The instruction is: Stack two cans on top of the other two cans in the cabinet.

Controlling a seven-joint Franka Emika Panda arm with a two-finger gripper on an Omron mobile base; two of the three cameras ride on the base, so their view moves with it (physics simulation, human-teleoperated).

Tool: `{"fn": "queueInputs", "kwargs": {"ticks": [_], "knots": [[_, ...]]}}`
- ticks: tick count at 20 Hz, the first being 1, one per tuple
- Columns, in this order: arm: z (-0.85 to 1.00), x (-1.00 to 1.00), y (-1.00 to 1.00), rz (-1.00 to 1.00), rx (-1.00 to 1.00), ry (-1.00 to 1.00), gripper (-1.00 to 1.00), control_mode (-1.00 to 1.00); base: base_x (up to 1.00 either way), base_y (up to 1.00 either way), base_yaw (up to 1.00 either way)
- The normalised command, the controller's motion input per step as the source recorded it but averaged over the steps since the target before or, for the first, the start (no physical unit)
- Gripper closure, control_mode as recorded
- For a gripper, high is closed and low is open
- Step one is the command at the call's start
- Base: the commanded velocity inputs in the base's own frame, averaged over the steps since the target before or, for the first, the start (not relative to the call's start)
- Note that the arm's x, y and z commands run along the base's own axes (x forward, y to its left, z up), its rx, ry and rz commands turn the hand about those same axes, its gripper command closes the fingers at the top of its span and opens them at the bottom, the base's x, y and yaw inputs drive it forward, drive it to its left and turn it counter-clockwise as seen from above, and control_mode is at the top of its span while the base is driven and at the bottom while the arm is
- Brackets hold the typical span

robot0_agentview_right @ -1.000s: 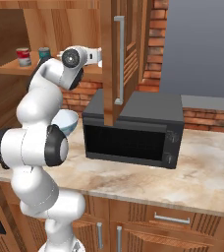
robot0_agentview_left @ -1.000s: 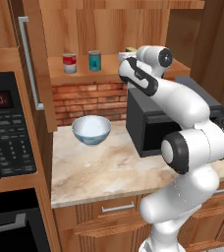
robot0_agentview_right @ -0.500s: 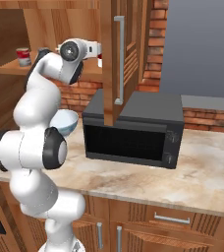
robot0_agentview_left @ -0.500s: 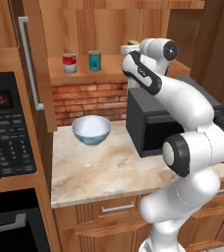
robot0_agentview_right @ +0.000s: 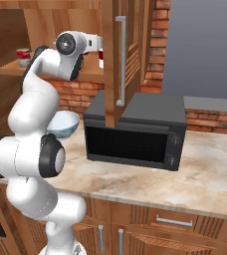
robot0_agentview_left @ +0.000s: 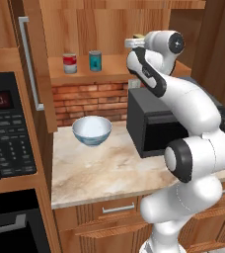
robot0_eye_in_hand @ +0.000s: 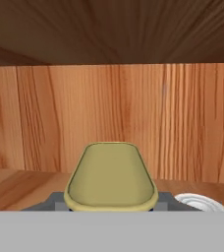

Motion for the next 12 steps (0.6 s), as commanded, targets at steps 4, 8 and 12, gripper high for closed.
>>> {"fn": "queueInputs", "kwargs": {"ticks": [4,8,12], "knots": [[0.13,-0.32,-0.04,-0.14,0.0,0.0,1.0,-1.0,0.0,0.0,0.0],[0.17,-0.23,0.0,-0.2,0.0,0.0,1.0,-1.0,0.0,0.0,0.0],[0.2,-0.14,0.0,-0.15,0.0,0.0,1.0,-1.0,0.0,0.0,0.0]]}}
